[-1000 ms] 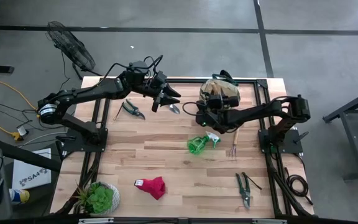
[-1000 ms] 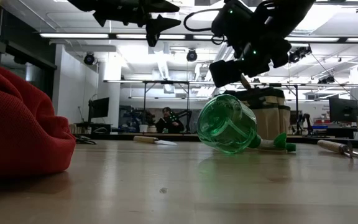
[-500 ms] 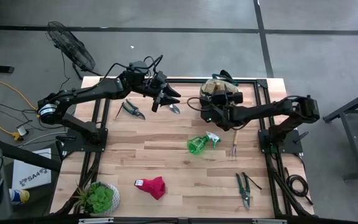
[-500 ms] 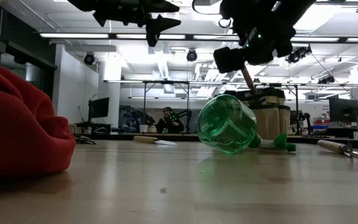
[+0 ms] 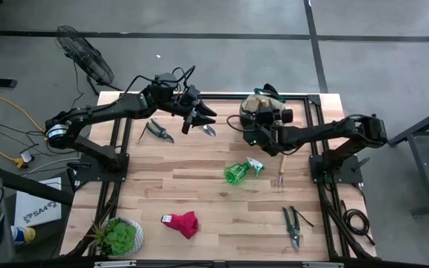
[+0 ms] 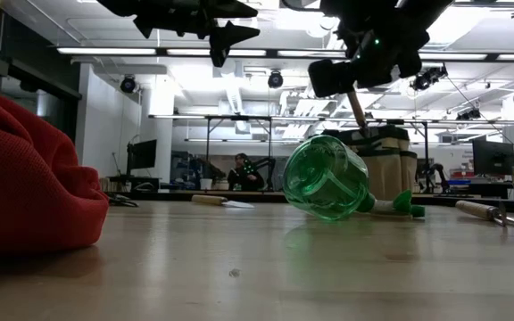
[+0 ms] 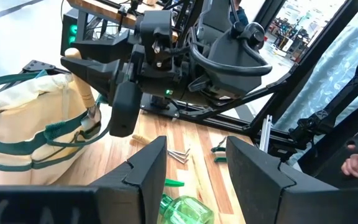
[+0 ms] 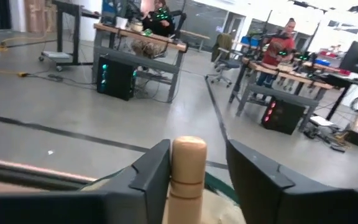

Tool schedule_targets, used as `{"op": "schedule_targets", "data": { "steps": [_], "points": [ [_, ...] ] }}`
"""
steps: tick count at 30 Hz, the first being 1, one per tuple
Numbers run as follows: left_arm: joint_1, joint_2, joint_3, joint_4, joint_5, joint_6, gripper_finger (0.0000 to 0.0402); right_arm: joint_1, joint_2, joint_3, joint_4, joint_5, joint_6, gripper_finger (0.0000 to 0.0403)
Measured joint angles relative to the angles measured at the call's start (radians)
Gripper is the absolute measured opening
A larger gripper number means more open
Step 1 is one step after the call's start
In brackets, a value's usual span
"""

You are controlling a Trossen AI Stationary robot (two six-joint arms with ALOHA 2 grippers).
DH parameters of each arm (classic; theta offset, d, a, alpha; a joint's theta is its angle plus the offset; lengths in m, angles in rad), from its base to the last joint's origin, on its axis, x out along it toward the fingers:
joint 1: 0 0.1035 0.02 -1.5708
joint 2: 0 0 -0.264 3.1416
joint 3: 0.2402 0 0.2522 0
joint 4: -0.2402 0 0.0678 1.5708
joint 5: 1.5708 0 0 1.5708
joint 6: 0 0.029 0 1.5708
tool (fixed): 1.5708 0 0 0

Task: Pick & Place Garden tools in Gardening bag
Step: Put the bottom gardening trowel into the gardening bag

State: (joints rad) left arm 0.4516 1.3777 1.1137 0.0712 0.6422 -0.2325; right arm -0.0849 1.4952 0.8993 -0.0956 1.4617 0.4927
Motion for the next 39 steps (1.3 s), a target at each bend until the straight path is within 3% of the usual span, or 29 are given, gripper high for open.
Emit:
{"op": "schedule_targets", "data": {
  "steps": [7, 19, 24, 28, 34, 39],
  "points": [
    [0.0, 0.0, 0.0, 0.0, 0.0, 0.0, 0.0164, 0.017, 0.0, 0.0, -0.007, -0.013, -0.001, 0.0058],
    [0.0, 0.0, 0.0, 0.0, 0.0, 0.0, 0.0164, 0.033, 0.0, 0.0, -0.033, 0.031, 0.003, 0.0059],
    [0.0, 0.0, 0.0, 0.0, 0.0, 0.0, 0.0164, 0.033, 0.0, 0.0, -0.148, -0.02, 0.157, 0.0058],
    [0.0, 0.0, 0.0, 0.0, -0.005, 0.0, 0.0164, 0.033, 0.0, 0.0, -0.246, 0.002, 0.29, 0.0063],
    [0.0, 0.0, 0.0, 0.0, -0.006, 0.0, 0.0164, 0.033, 0.0, 0.0, -0.27, -0.017, 0.283, 0.0066],
    [0.0, 0.0, 0.0, 0.0, -0.006, 0.0, 0.0164, 0.033, -0.01, 0.0, -0.268, -0.025, 0.29, 0.0092]
  ]
}}
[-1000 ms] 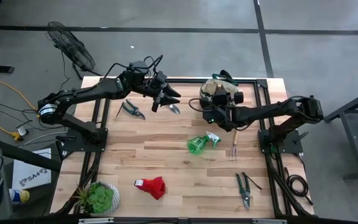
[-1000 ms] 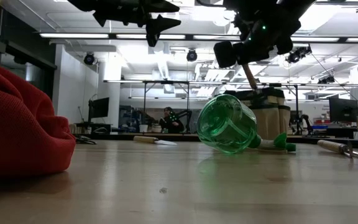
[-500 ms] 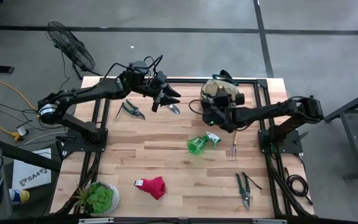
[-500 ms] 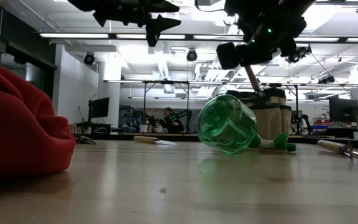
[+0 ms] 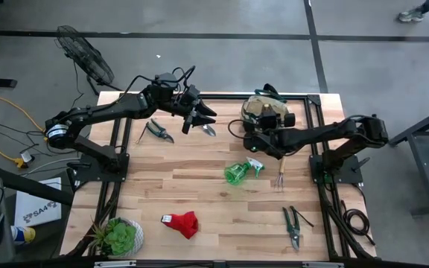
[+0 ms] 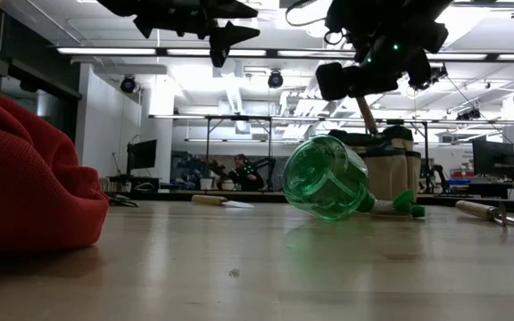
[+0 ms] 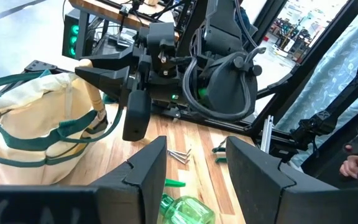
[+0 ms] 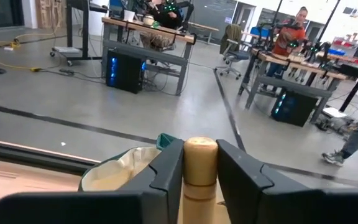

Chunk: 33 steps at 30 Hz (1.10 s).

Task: Pick & Place Garden tools in Gardening bag
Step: Put the bottom gardening trowel into the gardening bag

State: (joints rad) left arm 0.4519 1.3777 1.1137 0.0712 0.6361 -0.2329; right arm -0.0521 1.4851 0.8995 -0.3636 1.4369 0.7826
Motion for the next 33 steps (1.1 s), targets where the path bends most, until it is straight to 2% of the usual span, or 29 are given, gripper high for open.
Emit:
{"op": "schedule_targets", "data": {
  "steps": [10, 20, 33],
  "points": [
    [0.0, 0.0, 0.0, 0.0, 0.0, 0.0, 0.0164, 0.0, -0.11, 0.0, 0.0, -0.02, -0.04, 0.0148],
    [0.0, 0.0, 0.0, 0.0, 0.0, 0.0, 0.0164, 0.0, -0.225, 0.0, 0.0, -0.164, -0.08, 0.014],
    [0.0, 0.0, 0.0, 0.0, 0.001, 0.0, 0.0164, -0.029, -0.269, 0.0, -0.011, -0.357, -0.07, 0.0139]
  ]
}}
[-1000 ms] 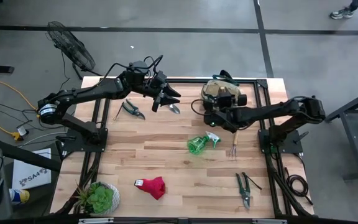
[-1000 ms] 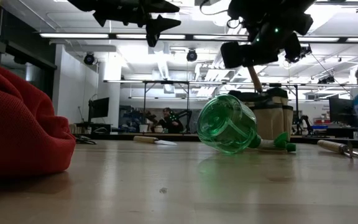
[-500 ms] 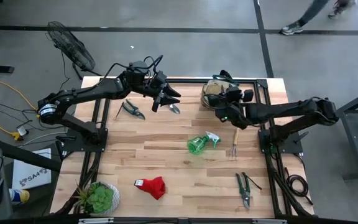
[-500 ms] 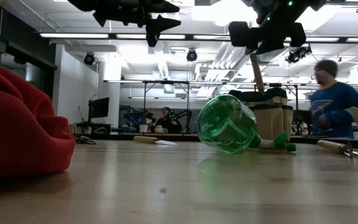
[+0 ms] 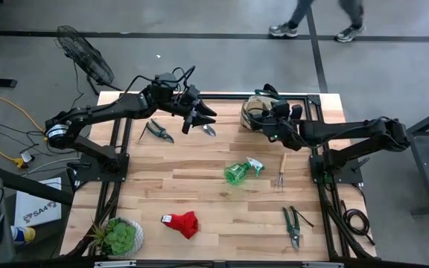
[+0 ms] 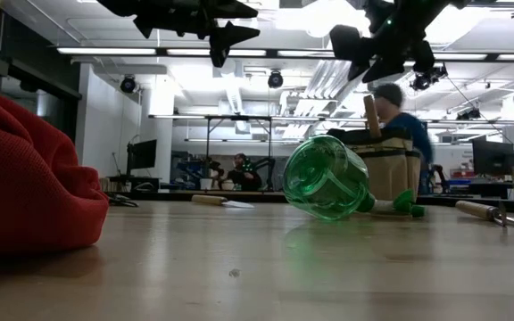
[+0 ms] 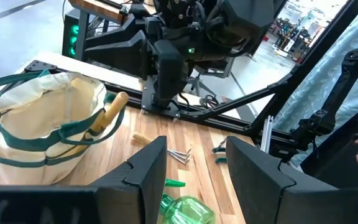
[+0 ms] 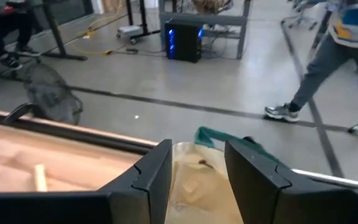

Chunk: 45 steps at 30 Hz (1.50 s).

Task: Pick & Place Garden tools in Gardening bag
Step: Put the bottom gardening trowel into the gardening bag

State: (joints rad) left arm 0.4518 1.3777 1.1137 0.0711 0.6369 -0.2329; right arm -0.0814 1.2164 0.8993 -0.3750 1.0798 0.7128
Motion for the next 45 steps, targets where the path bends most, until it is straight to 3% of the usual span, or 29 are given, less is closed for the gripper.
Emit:
{"op": "schedule_targets", "data": {
  "steps": [6, 14, 20, 32, 39, 45],
  "points": [
    [0.0, 0.0, 0.0, -0.007, 0.0, 0.0, 0.0164, 0.012, -0.047, 0.0, -0.001, -0.065, 0.001, 0.012],
    [0.0, 0.0, 0.0, -0.024, -0.001, 0.0, 0.0164, 0.023, -0.15, 0.0, -0.07, -0.249, 0.066, 0.001],
    [0.0, 0.0, 0.0, -0.023, -0.001, 0.0, 0.0164, 0.023, -0.148, 0.0, -0.181, -0.43, 0.14, 0.0003],
    [0.0, 0.0, 0.0, -0.029, 0.003, 0.0, 0.0164, 0.023, -0.13, 0.0, -0.247, -0.652, 0.109, 0.0003],
    [0.0, 0.0, 0.0, -0.029, 0.004, 0.0, 0.0164, 0.052, -0.129, 0.0, -0.406, -0.61, 0.139, 0.0003],
    [0.0, 0.0, 0.0, -0.029, 0.003, 0.0, 0.0164, 0.063, -0.123, 0.0, -0.406, -0.588, 0.006, 0.0003]
  ]
}}
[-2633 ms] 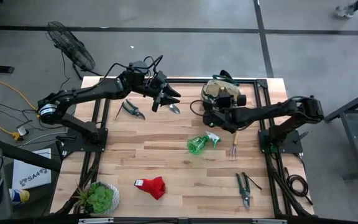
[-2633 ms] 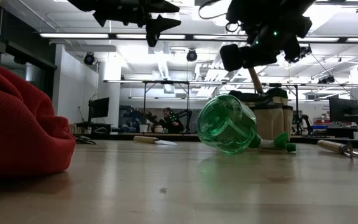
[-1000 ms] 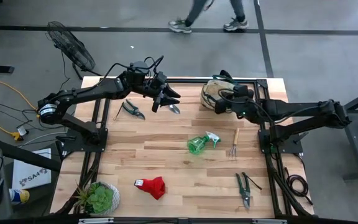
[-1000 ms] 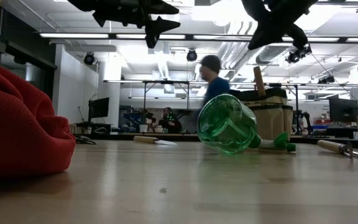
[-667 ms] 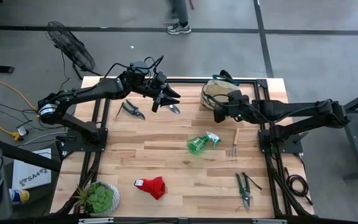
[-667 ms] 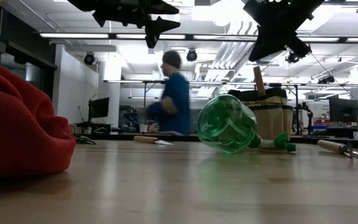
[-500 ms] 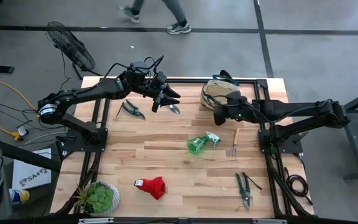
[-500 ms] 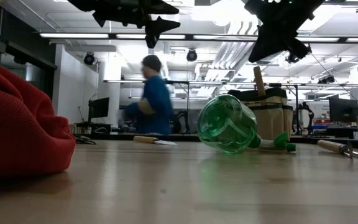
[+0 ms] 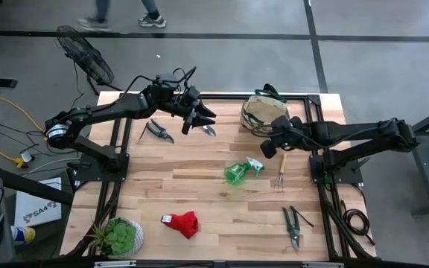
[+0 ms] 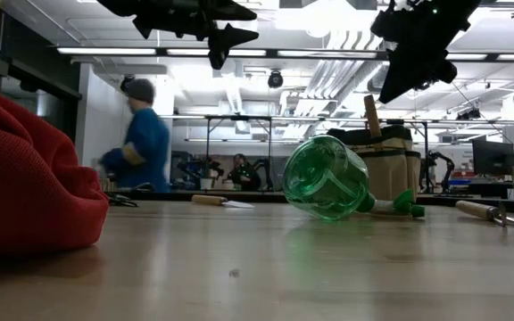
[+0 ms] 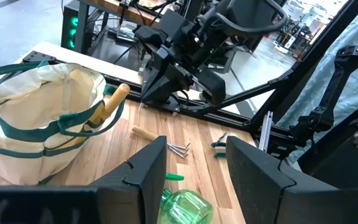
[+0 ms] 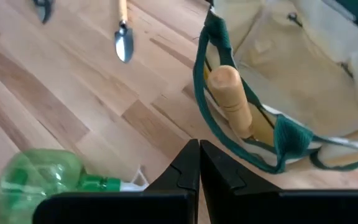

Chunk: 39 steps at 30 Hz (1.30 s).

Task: Pick & Place Garden tools in Gardening bag
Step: Put the bottom gardening trowel into the gardening bag

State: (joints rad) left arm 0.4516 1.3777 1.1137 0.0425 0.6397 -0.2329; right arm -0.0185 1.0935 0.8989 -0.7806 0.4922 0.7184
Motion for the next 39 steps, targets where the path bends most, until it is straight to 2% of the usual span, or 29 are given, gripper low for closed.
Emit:
{"op": "schedule_targets", "data": {
  "steps": [10, 23, 35, 39],
  "points": [
    [0.0, 0.0, 0.0, 0.0, -0.003, 0.0, 0.0164, -0.001, 0.096, -0.036, 0.08, 0.013, -0.07, 0.0003],
    [0.0, 0.0, 0.0, 0.0, -0.004, 0.0, 0.0164, -0.008, 0.125, -0.036, 0.081, 0.176, -0.09, 0.0003],
    [0.0, 0.0, 0.0, 0.0, -0.004, 0.0, 0.0164, -0.104, 0.125, -0.036, 0.081, 0.178, 0.034, 0.0003],
    [0.0, 0.0, 0.0, 0.0, -0.004, 0.0, 0.0164, -0.125, 0.125, -0.037, 0.082, 0.142, 0.048, 0.0003]
  ]
}}
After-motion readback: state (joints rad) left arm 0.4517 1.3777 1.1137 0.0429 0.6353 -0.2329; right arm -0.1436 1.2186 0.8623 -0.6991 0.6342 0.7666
